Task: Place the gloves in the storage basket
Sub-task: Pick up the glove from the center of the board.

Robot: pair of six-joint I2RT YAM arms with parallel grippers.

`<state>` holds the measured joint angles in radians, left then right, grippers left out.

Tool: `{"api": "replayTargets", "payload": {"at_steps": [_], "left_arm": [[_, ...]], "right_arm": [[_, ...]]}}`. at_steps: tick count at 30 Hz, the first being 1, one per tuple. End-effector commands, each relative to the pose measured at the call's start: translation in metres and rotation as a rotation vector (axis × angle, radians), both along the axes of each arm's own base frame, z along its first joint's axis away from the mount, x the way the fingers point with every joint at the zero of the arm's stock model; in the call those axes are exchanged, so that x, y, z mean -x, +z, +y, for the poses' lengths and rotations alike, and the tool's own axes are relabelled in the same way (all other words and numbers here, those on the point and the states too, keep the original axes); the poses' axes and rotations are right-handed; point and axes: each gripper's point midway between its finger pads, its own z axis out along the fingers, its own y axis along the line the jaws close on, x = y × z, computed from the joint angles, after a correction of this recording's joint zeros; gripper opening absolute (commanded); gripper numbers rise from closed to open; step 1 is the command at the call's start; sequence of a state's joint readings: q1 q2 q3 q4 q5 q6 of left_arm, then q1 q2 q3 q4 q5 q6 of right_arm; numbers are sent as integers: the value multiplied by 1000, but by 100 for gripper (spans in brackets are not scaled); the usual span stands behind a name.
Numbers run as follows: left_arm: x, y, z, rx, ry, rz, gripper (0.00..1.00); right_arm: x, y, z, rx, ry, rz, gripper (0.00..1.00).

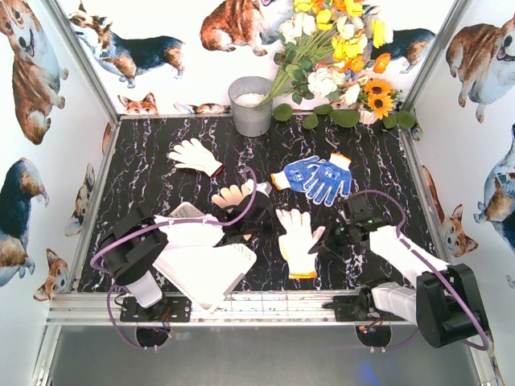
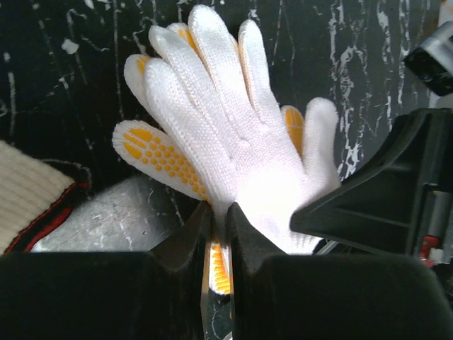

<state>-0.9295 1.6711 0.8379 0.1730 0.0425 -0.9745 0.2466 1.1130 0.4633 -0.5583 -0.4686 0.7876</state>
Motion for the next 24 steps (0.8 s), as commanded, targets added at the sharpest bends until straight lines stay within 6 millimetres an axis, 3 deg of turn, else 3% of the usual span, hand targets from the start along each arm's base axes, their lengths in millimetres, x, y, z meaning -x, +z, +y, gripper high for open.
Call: {"api": "replayTargets", "payload": {"at_steps": [1,13,24], "left_arm": [[-6,18,8,-38,19,-38,0],[3,27,49,-153,23,-3,0],[9,45,107,-227,71,14,0]], "right_arm": [[-7,20,10,-42,60,-13,0],[-16,41,55,-66,266,29,0],[-36,64,109,-91,424,-7,0]]}}
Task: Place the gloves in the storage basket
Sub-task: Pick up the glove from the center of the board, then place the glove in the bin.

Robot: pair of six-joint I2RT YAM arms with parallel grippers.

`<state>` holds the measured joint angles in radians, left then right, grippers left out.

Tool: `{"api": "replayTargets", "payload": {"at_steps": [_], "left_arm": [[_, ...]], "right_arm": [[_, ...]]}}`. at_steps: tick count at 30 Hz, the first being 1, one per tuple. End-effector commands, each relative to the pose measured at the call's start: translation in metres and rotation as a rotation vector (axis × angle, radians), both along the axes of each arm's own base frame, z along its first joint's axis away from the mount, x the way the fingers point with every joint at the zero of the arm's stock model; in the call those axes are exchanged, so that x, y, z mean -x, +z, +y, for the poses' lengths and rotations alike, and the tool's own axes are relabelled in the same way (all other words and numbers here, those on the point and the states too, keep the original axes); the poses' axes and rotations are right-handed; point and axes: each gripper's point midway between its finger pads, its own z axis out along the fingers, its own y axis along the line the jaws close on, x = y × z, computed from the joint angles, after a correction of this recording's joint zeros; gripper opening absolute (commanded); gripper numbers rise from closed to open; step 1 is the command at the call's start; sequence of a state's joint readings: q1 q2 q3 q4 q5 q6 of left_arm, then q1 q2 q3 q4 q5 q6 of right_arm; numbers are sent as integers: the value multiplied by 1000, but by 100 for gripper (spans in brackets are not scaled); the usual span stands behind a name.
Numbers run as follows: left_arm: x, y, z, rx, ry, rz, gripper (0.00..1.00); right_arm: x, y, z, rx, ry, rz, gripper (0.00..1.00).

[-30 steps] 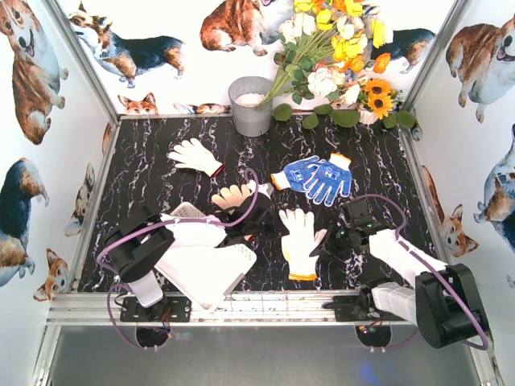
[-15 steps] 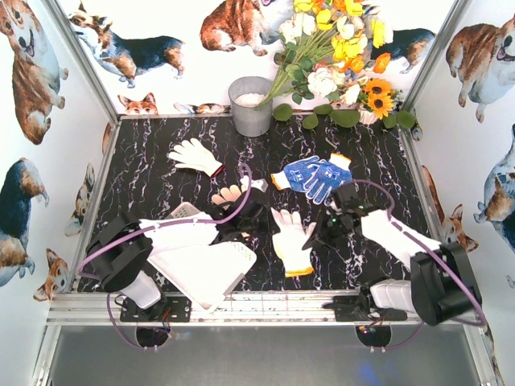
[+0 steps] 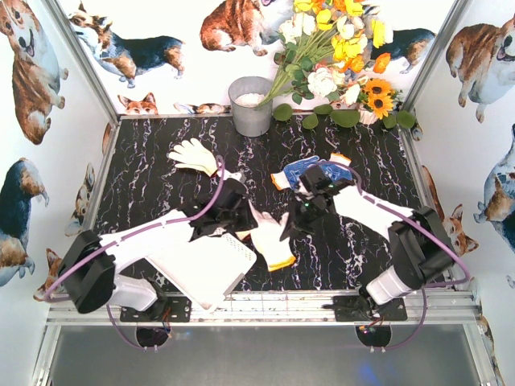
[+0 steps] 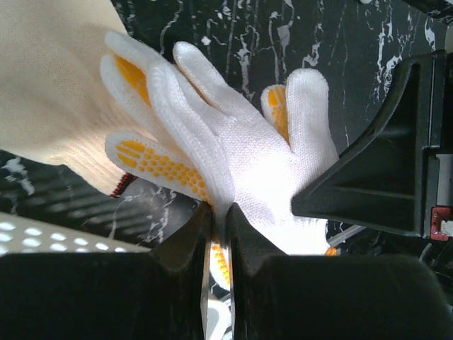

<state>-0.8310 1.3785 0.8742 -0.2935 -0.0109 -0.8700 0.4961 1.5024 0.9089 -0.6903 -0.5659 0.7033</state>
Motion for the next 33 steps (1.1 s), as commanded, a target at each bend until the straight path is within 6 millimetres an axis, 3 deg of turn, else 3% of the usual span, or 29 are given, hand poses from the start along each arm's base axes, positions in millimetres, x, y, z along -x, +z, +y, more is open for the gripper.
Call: {"api": "replayTargets", "payload": {"at_steps": [1,16,22,26,33], "left_arm": [[9,2,29,-56,10,21,0],[16,30,105,-125,139,14,0],[15,36,115,-118,139,23,0],[12,43,133,-166,182,5,0],[17,44,156,-189,227,44,0]], "right_arm": [[-13,21,30,-57,79,-59,0],[-28,38,103,-56,237,-129,0],[-32,40,113,-51,258,-143,0],[-34,41,119,-45,268,-154,0],[-30,42,146,-43,324,-173,0]]}}
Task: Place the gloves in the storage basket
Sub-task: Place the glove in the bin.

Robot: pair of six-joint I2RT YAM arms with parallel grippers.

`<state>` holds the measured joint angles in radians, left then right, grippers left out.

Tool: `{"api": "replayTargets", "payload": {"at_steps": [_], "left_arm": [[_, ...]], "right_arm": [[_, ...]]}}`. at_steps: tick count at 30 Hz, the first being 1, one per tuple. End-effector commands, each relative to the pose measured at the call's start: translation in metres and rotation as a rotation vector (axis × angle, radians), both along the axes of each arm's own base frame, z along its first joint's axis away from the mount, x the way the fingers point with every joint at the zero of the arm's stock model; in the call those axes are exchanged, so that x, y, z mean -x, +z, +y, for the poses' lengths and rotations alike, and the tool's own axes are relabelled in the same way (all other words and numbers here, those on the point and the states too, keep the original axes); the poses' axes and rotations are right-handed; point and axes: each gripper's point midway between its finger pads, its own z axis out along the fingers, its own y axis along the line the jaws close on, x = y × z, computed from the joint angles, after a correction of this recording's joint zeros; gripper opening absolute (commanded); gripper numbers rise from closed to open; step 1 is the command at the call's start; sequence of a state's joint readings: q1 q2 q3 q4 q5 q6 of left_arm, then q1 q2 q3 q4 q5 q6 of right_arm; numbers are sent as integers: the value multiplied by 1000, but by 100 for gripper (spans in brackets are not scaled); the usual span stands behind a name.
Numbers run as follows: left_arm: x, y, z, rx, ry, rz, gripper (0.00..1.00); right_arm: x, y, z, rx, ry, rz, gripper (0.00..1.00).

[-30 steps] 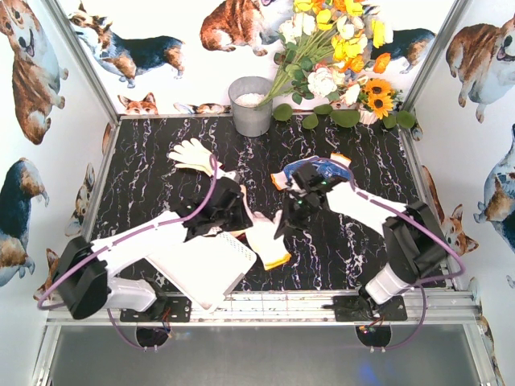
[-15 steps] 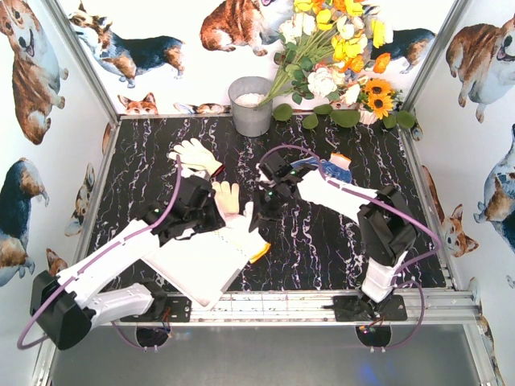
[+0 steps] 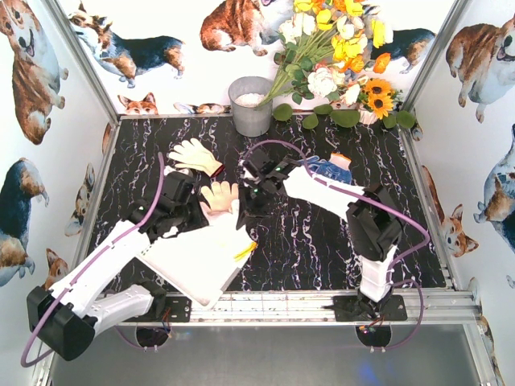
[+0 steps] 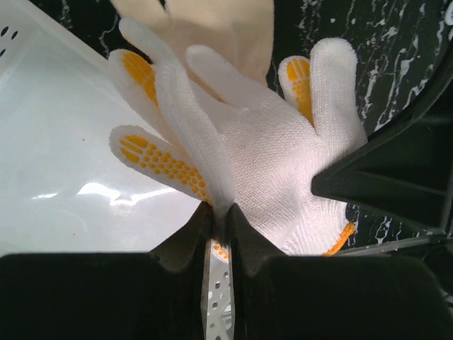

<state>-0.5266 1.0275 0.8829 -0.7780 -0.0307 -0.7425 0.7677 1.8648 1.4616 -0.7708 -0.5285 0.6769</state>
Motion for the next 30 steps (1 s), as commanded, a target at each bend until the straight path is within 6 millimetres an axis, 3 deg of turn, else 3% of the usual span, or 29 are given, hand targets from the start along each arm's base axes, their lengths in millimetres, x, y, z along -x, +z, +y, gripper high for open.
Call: {"api": "replayTargets", "payload": {"at_steps": [1,6,15,30], "left_arm": [[7,7,19,-40,16,16,0],[17,7,41,-72,80,40,0],[26,15,56,-71,148,35,0],[57,0,92,-185,333,175,0]], "right_arm": [[0,5,22,-7,54,-49,0],[4,4,39,-8,87,-62,0],[2,9,54,-15,107,-97,0],[18,-1,89,-7,214,-119,0]]}}
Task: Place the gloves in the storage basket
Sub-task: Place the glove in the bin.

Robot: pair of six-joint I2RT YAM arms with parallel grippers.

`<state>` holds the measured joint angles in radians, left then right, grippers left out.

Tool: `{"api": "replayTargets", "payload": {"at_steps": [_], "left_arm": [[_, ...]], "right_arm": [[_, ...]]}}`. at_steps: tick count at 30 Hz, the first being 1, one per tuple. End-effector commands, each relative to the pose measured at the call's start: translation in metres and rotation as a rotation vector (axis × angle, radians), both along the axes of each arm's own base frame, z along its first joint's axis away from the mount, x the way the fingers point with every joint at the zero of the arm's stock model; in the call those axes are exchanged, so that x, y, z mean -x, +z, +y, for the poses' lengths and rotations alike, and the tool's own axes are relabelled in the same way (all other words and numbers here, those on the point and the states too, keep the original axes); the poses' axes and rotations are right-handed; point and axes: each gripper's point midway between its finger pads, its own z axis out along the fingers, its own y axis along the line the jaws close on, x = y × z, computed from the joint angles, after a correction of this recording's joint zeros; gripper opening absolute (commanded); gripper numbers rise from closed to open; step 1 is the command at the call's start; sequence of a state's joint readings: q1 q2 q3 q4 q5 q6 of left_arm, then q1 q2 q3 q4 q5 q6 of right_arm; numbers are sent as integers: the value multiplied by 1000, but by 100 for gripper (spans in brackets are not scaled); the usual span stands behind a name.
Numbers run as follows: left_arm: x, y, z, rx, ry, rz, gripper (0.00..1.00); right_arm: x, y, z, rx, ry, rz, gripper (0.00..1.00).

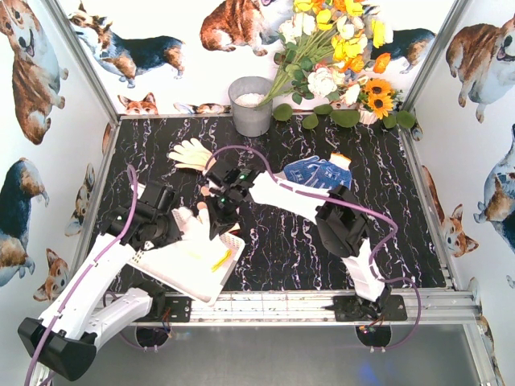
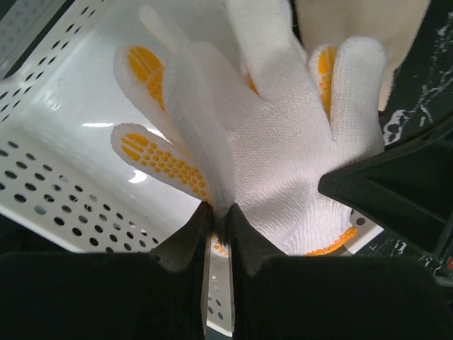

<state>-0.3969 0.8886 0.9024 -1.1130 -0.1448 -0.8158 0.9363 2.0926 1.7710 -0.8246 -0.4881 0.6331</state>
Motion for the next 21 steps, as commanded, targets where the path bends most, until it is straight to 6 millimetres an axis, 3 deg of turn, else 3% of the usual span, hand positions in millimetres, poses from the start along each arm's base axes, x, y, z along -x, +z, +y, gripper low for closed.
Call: {"api": "replayTargets", "payload": {"at_steps": [1,13,21], "left_arm": [[15,0,20,-66,94,61,0],[34,-32,26,-54,232,145,0],[48,-58,22,-32,263,228,0]], "right_arm": [[-1,5,12,-9,35,-47,0],[15,-19,19,68,119,-58,0],[27,-22,18,99,178,-53,0]]}}
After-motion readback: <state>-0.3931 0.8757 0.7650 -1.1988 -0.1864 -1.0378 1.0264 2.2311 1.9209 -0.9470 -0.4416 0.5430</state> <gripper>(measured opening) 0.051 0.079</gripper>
